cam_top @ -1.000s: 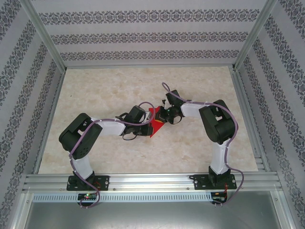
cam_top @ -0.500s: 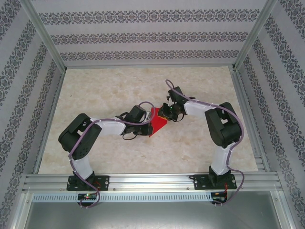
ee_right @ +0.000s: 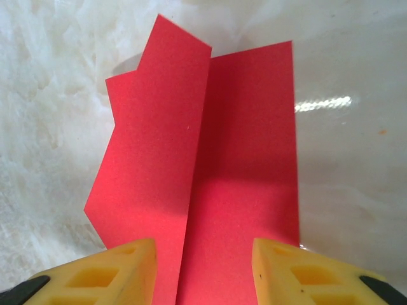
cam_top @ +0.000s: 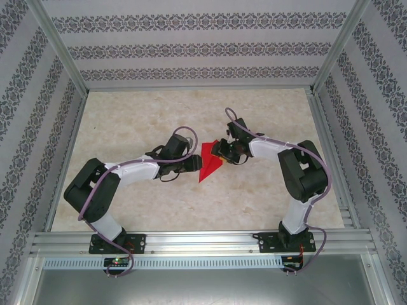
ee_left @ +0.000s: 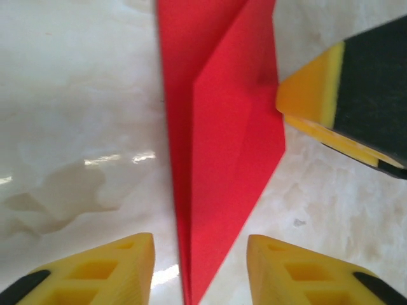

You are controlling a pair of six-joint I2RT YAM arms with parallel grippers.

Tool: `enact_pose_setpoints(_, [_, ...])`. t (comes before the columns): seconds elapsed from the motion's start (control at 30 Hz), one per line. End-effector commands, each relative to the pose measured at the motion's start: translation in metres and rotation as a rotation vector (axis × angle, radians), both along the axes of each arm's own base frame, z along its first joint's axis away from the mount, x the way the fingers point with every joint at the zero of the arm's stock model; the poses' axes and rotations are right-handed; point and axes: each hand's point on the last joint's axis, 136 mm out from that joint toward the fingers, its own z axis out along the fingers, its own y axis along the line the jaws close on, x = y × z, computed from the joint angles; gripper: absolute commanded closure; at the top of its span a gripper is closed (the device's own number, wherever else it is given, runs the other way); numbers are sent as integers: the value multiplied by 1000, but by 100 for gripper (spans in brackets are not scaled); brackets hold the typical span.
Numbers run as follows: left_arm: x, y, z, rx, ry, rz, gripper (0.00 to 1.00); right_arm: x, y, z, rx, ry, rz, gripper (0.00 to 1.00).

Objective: Fold a paper plane with a square sheet of paper (pick it up from the middle)
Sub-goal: Pick up the paper from the center of the table.

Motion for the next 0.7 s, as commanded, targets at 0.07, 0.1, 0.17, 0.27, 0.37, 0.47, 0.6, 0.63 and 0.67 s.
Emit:
enact_pose_setpoints(0.07, [-3, 20, -11, 40, 64, 71, 45, 4, 16, -2, 16, -15, 37, 59])
enact_pose_setpoints(0.1, [-3, 21, -12, 45, 69, 72, 44, 3, 18, -2, 12, -17, 43, 59])
enact_pose_setpoints(0.17, [-3, 22, -14, 48, 76, 76, 41, 2, 21, -4, 13, -15, 52, 60])
enact_pose_setpoints(0.27, [-2, 25, -14, 48, 85, 87, 39, 2, 27, -4, 31, -19, 64, 62])
enact_pose_setpoints(0.37, [0, 28, -14, 47, 88, 99, 37, 2, 35, -2, 62, -25, 82, 63])
enact_pose_setpoints(0.47, [2, 33, -15, 50, 95, 109, 36, 2, 42, -1, 92, -37, 92, 65])
enact_pose_setpoints(0.6, [6, 39, -15, 35, 109, 124, 34, 4, 48, -2, 134, -47, 90, 69])
enact_pose_setpoints(0.63, [7, 41, -14, 28, 111, 125, 34, 5, 49, -1, 145, -53, 86, 71])
enact_pose_setpoints(0.67, [8, 43, -13, 21, 111, 129, 33, 7, 49, 0, 152, -63, 80, 77])
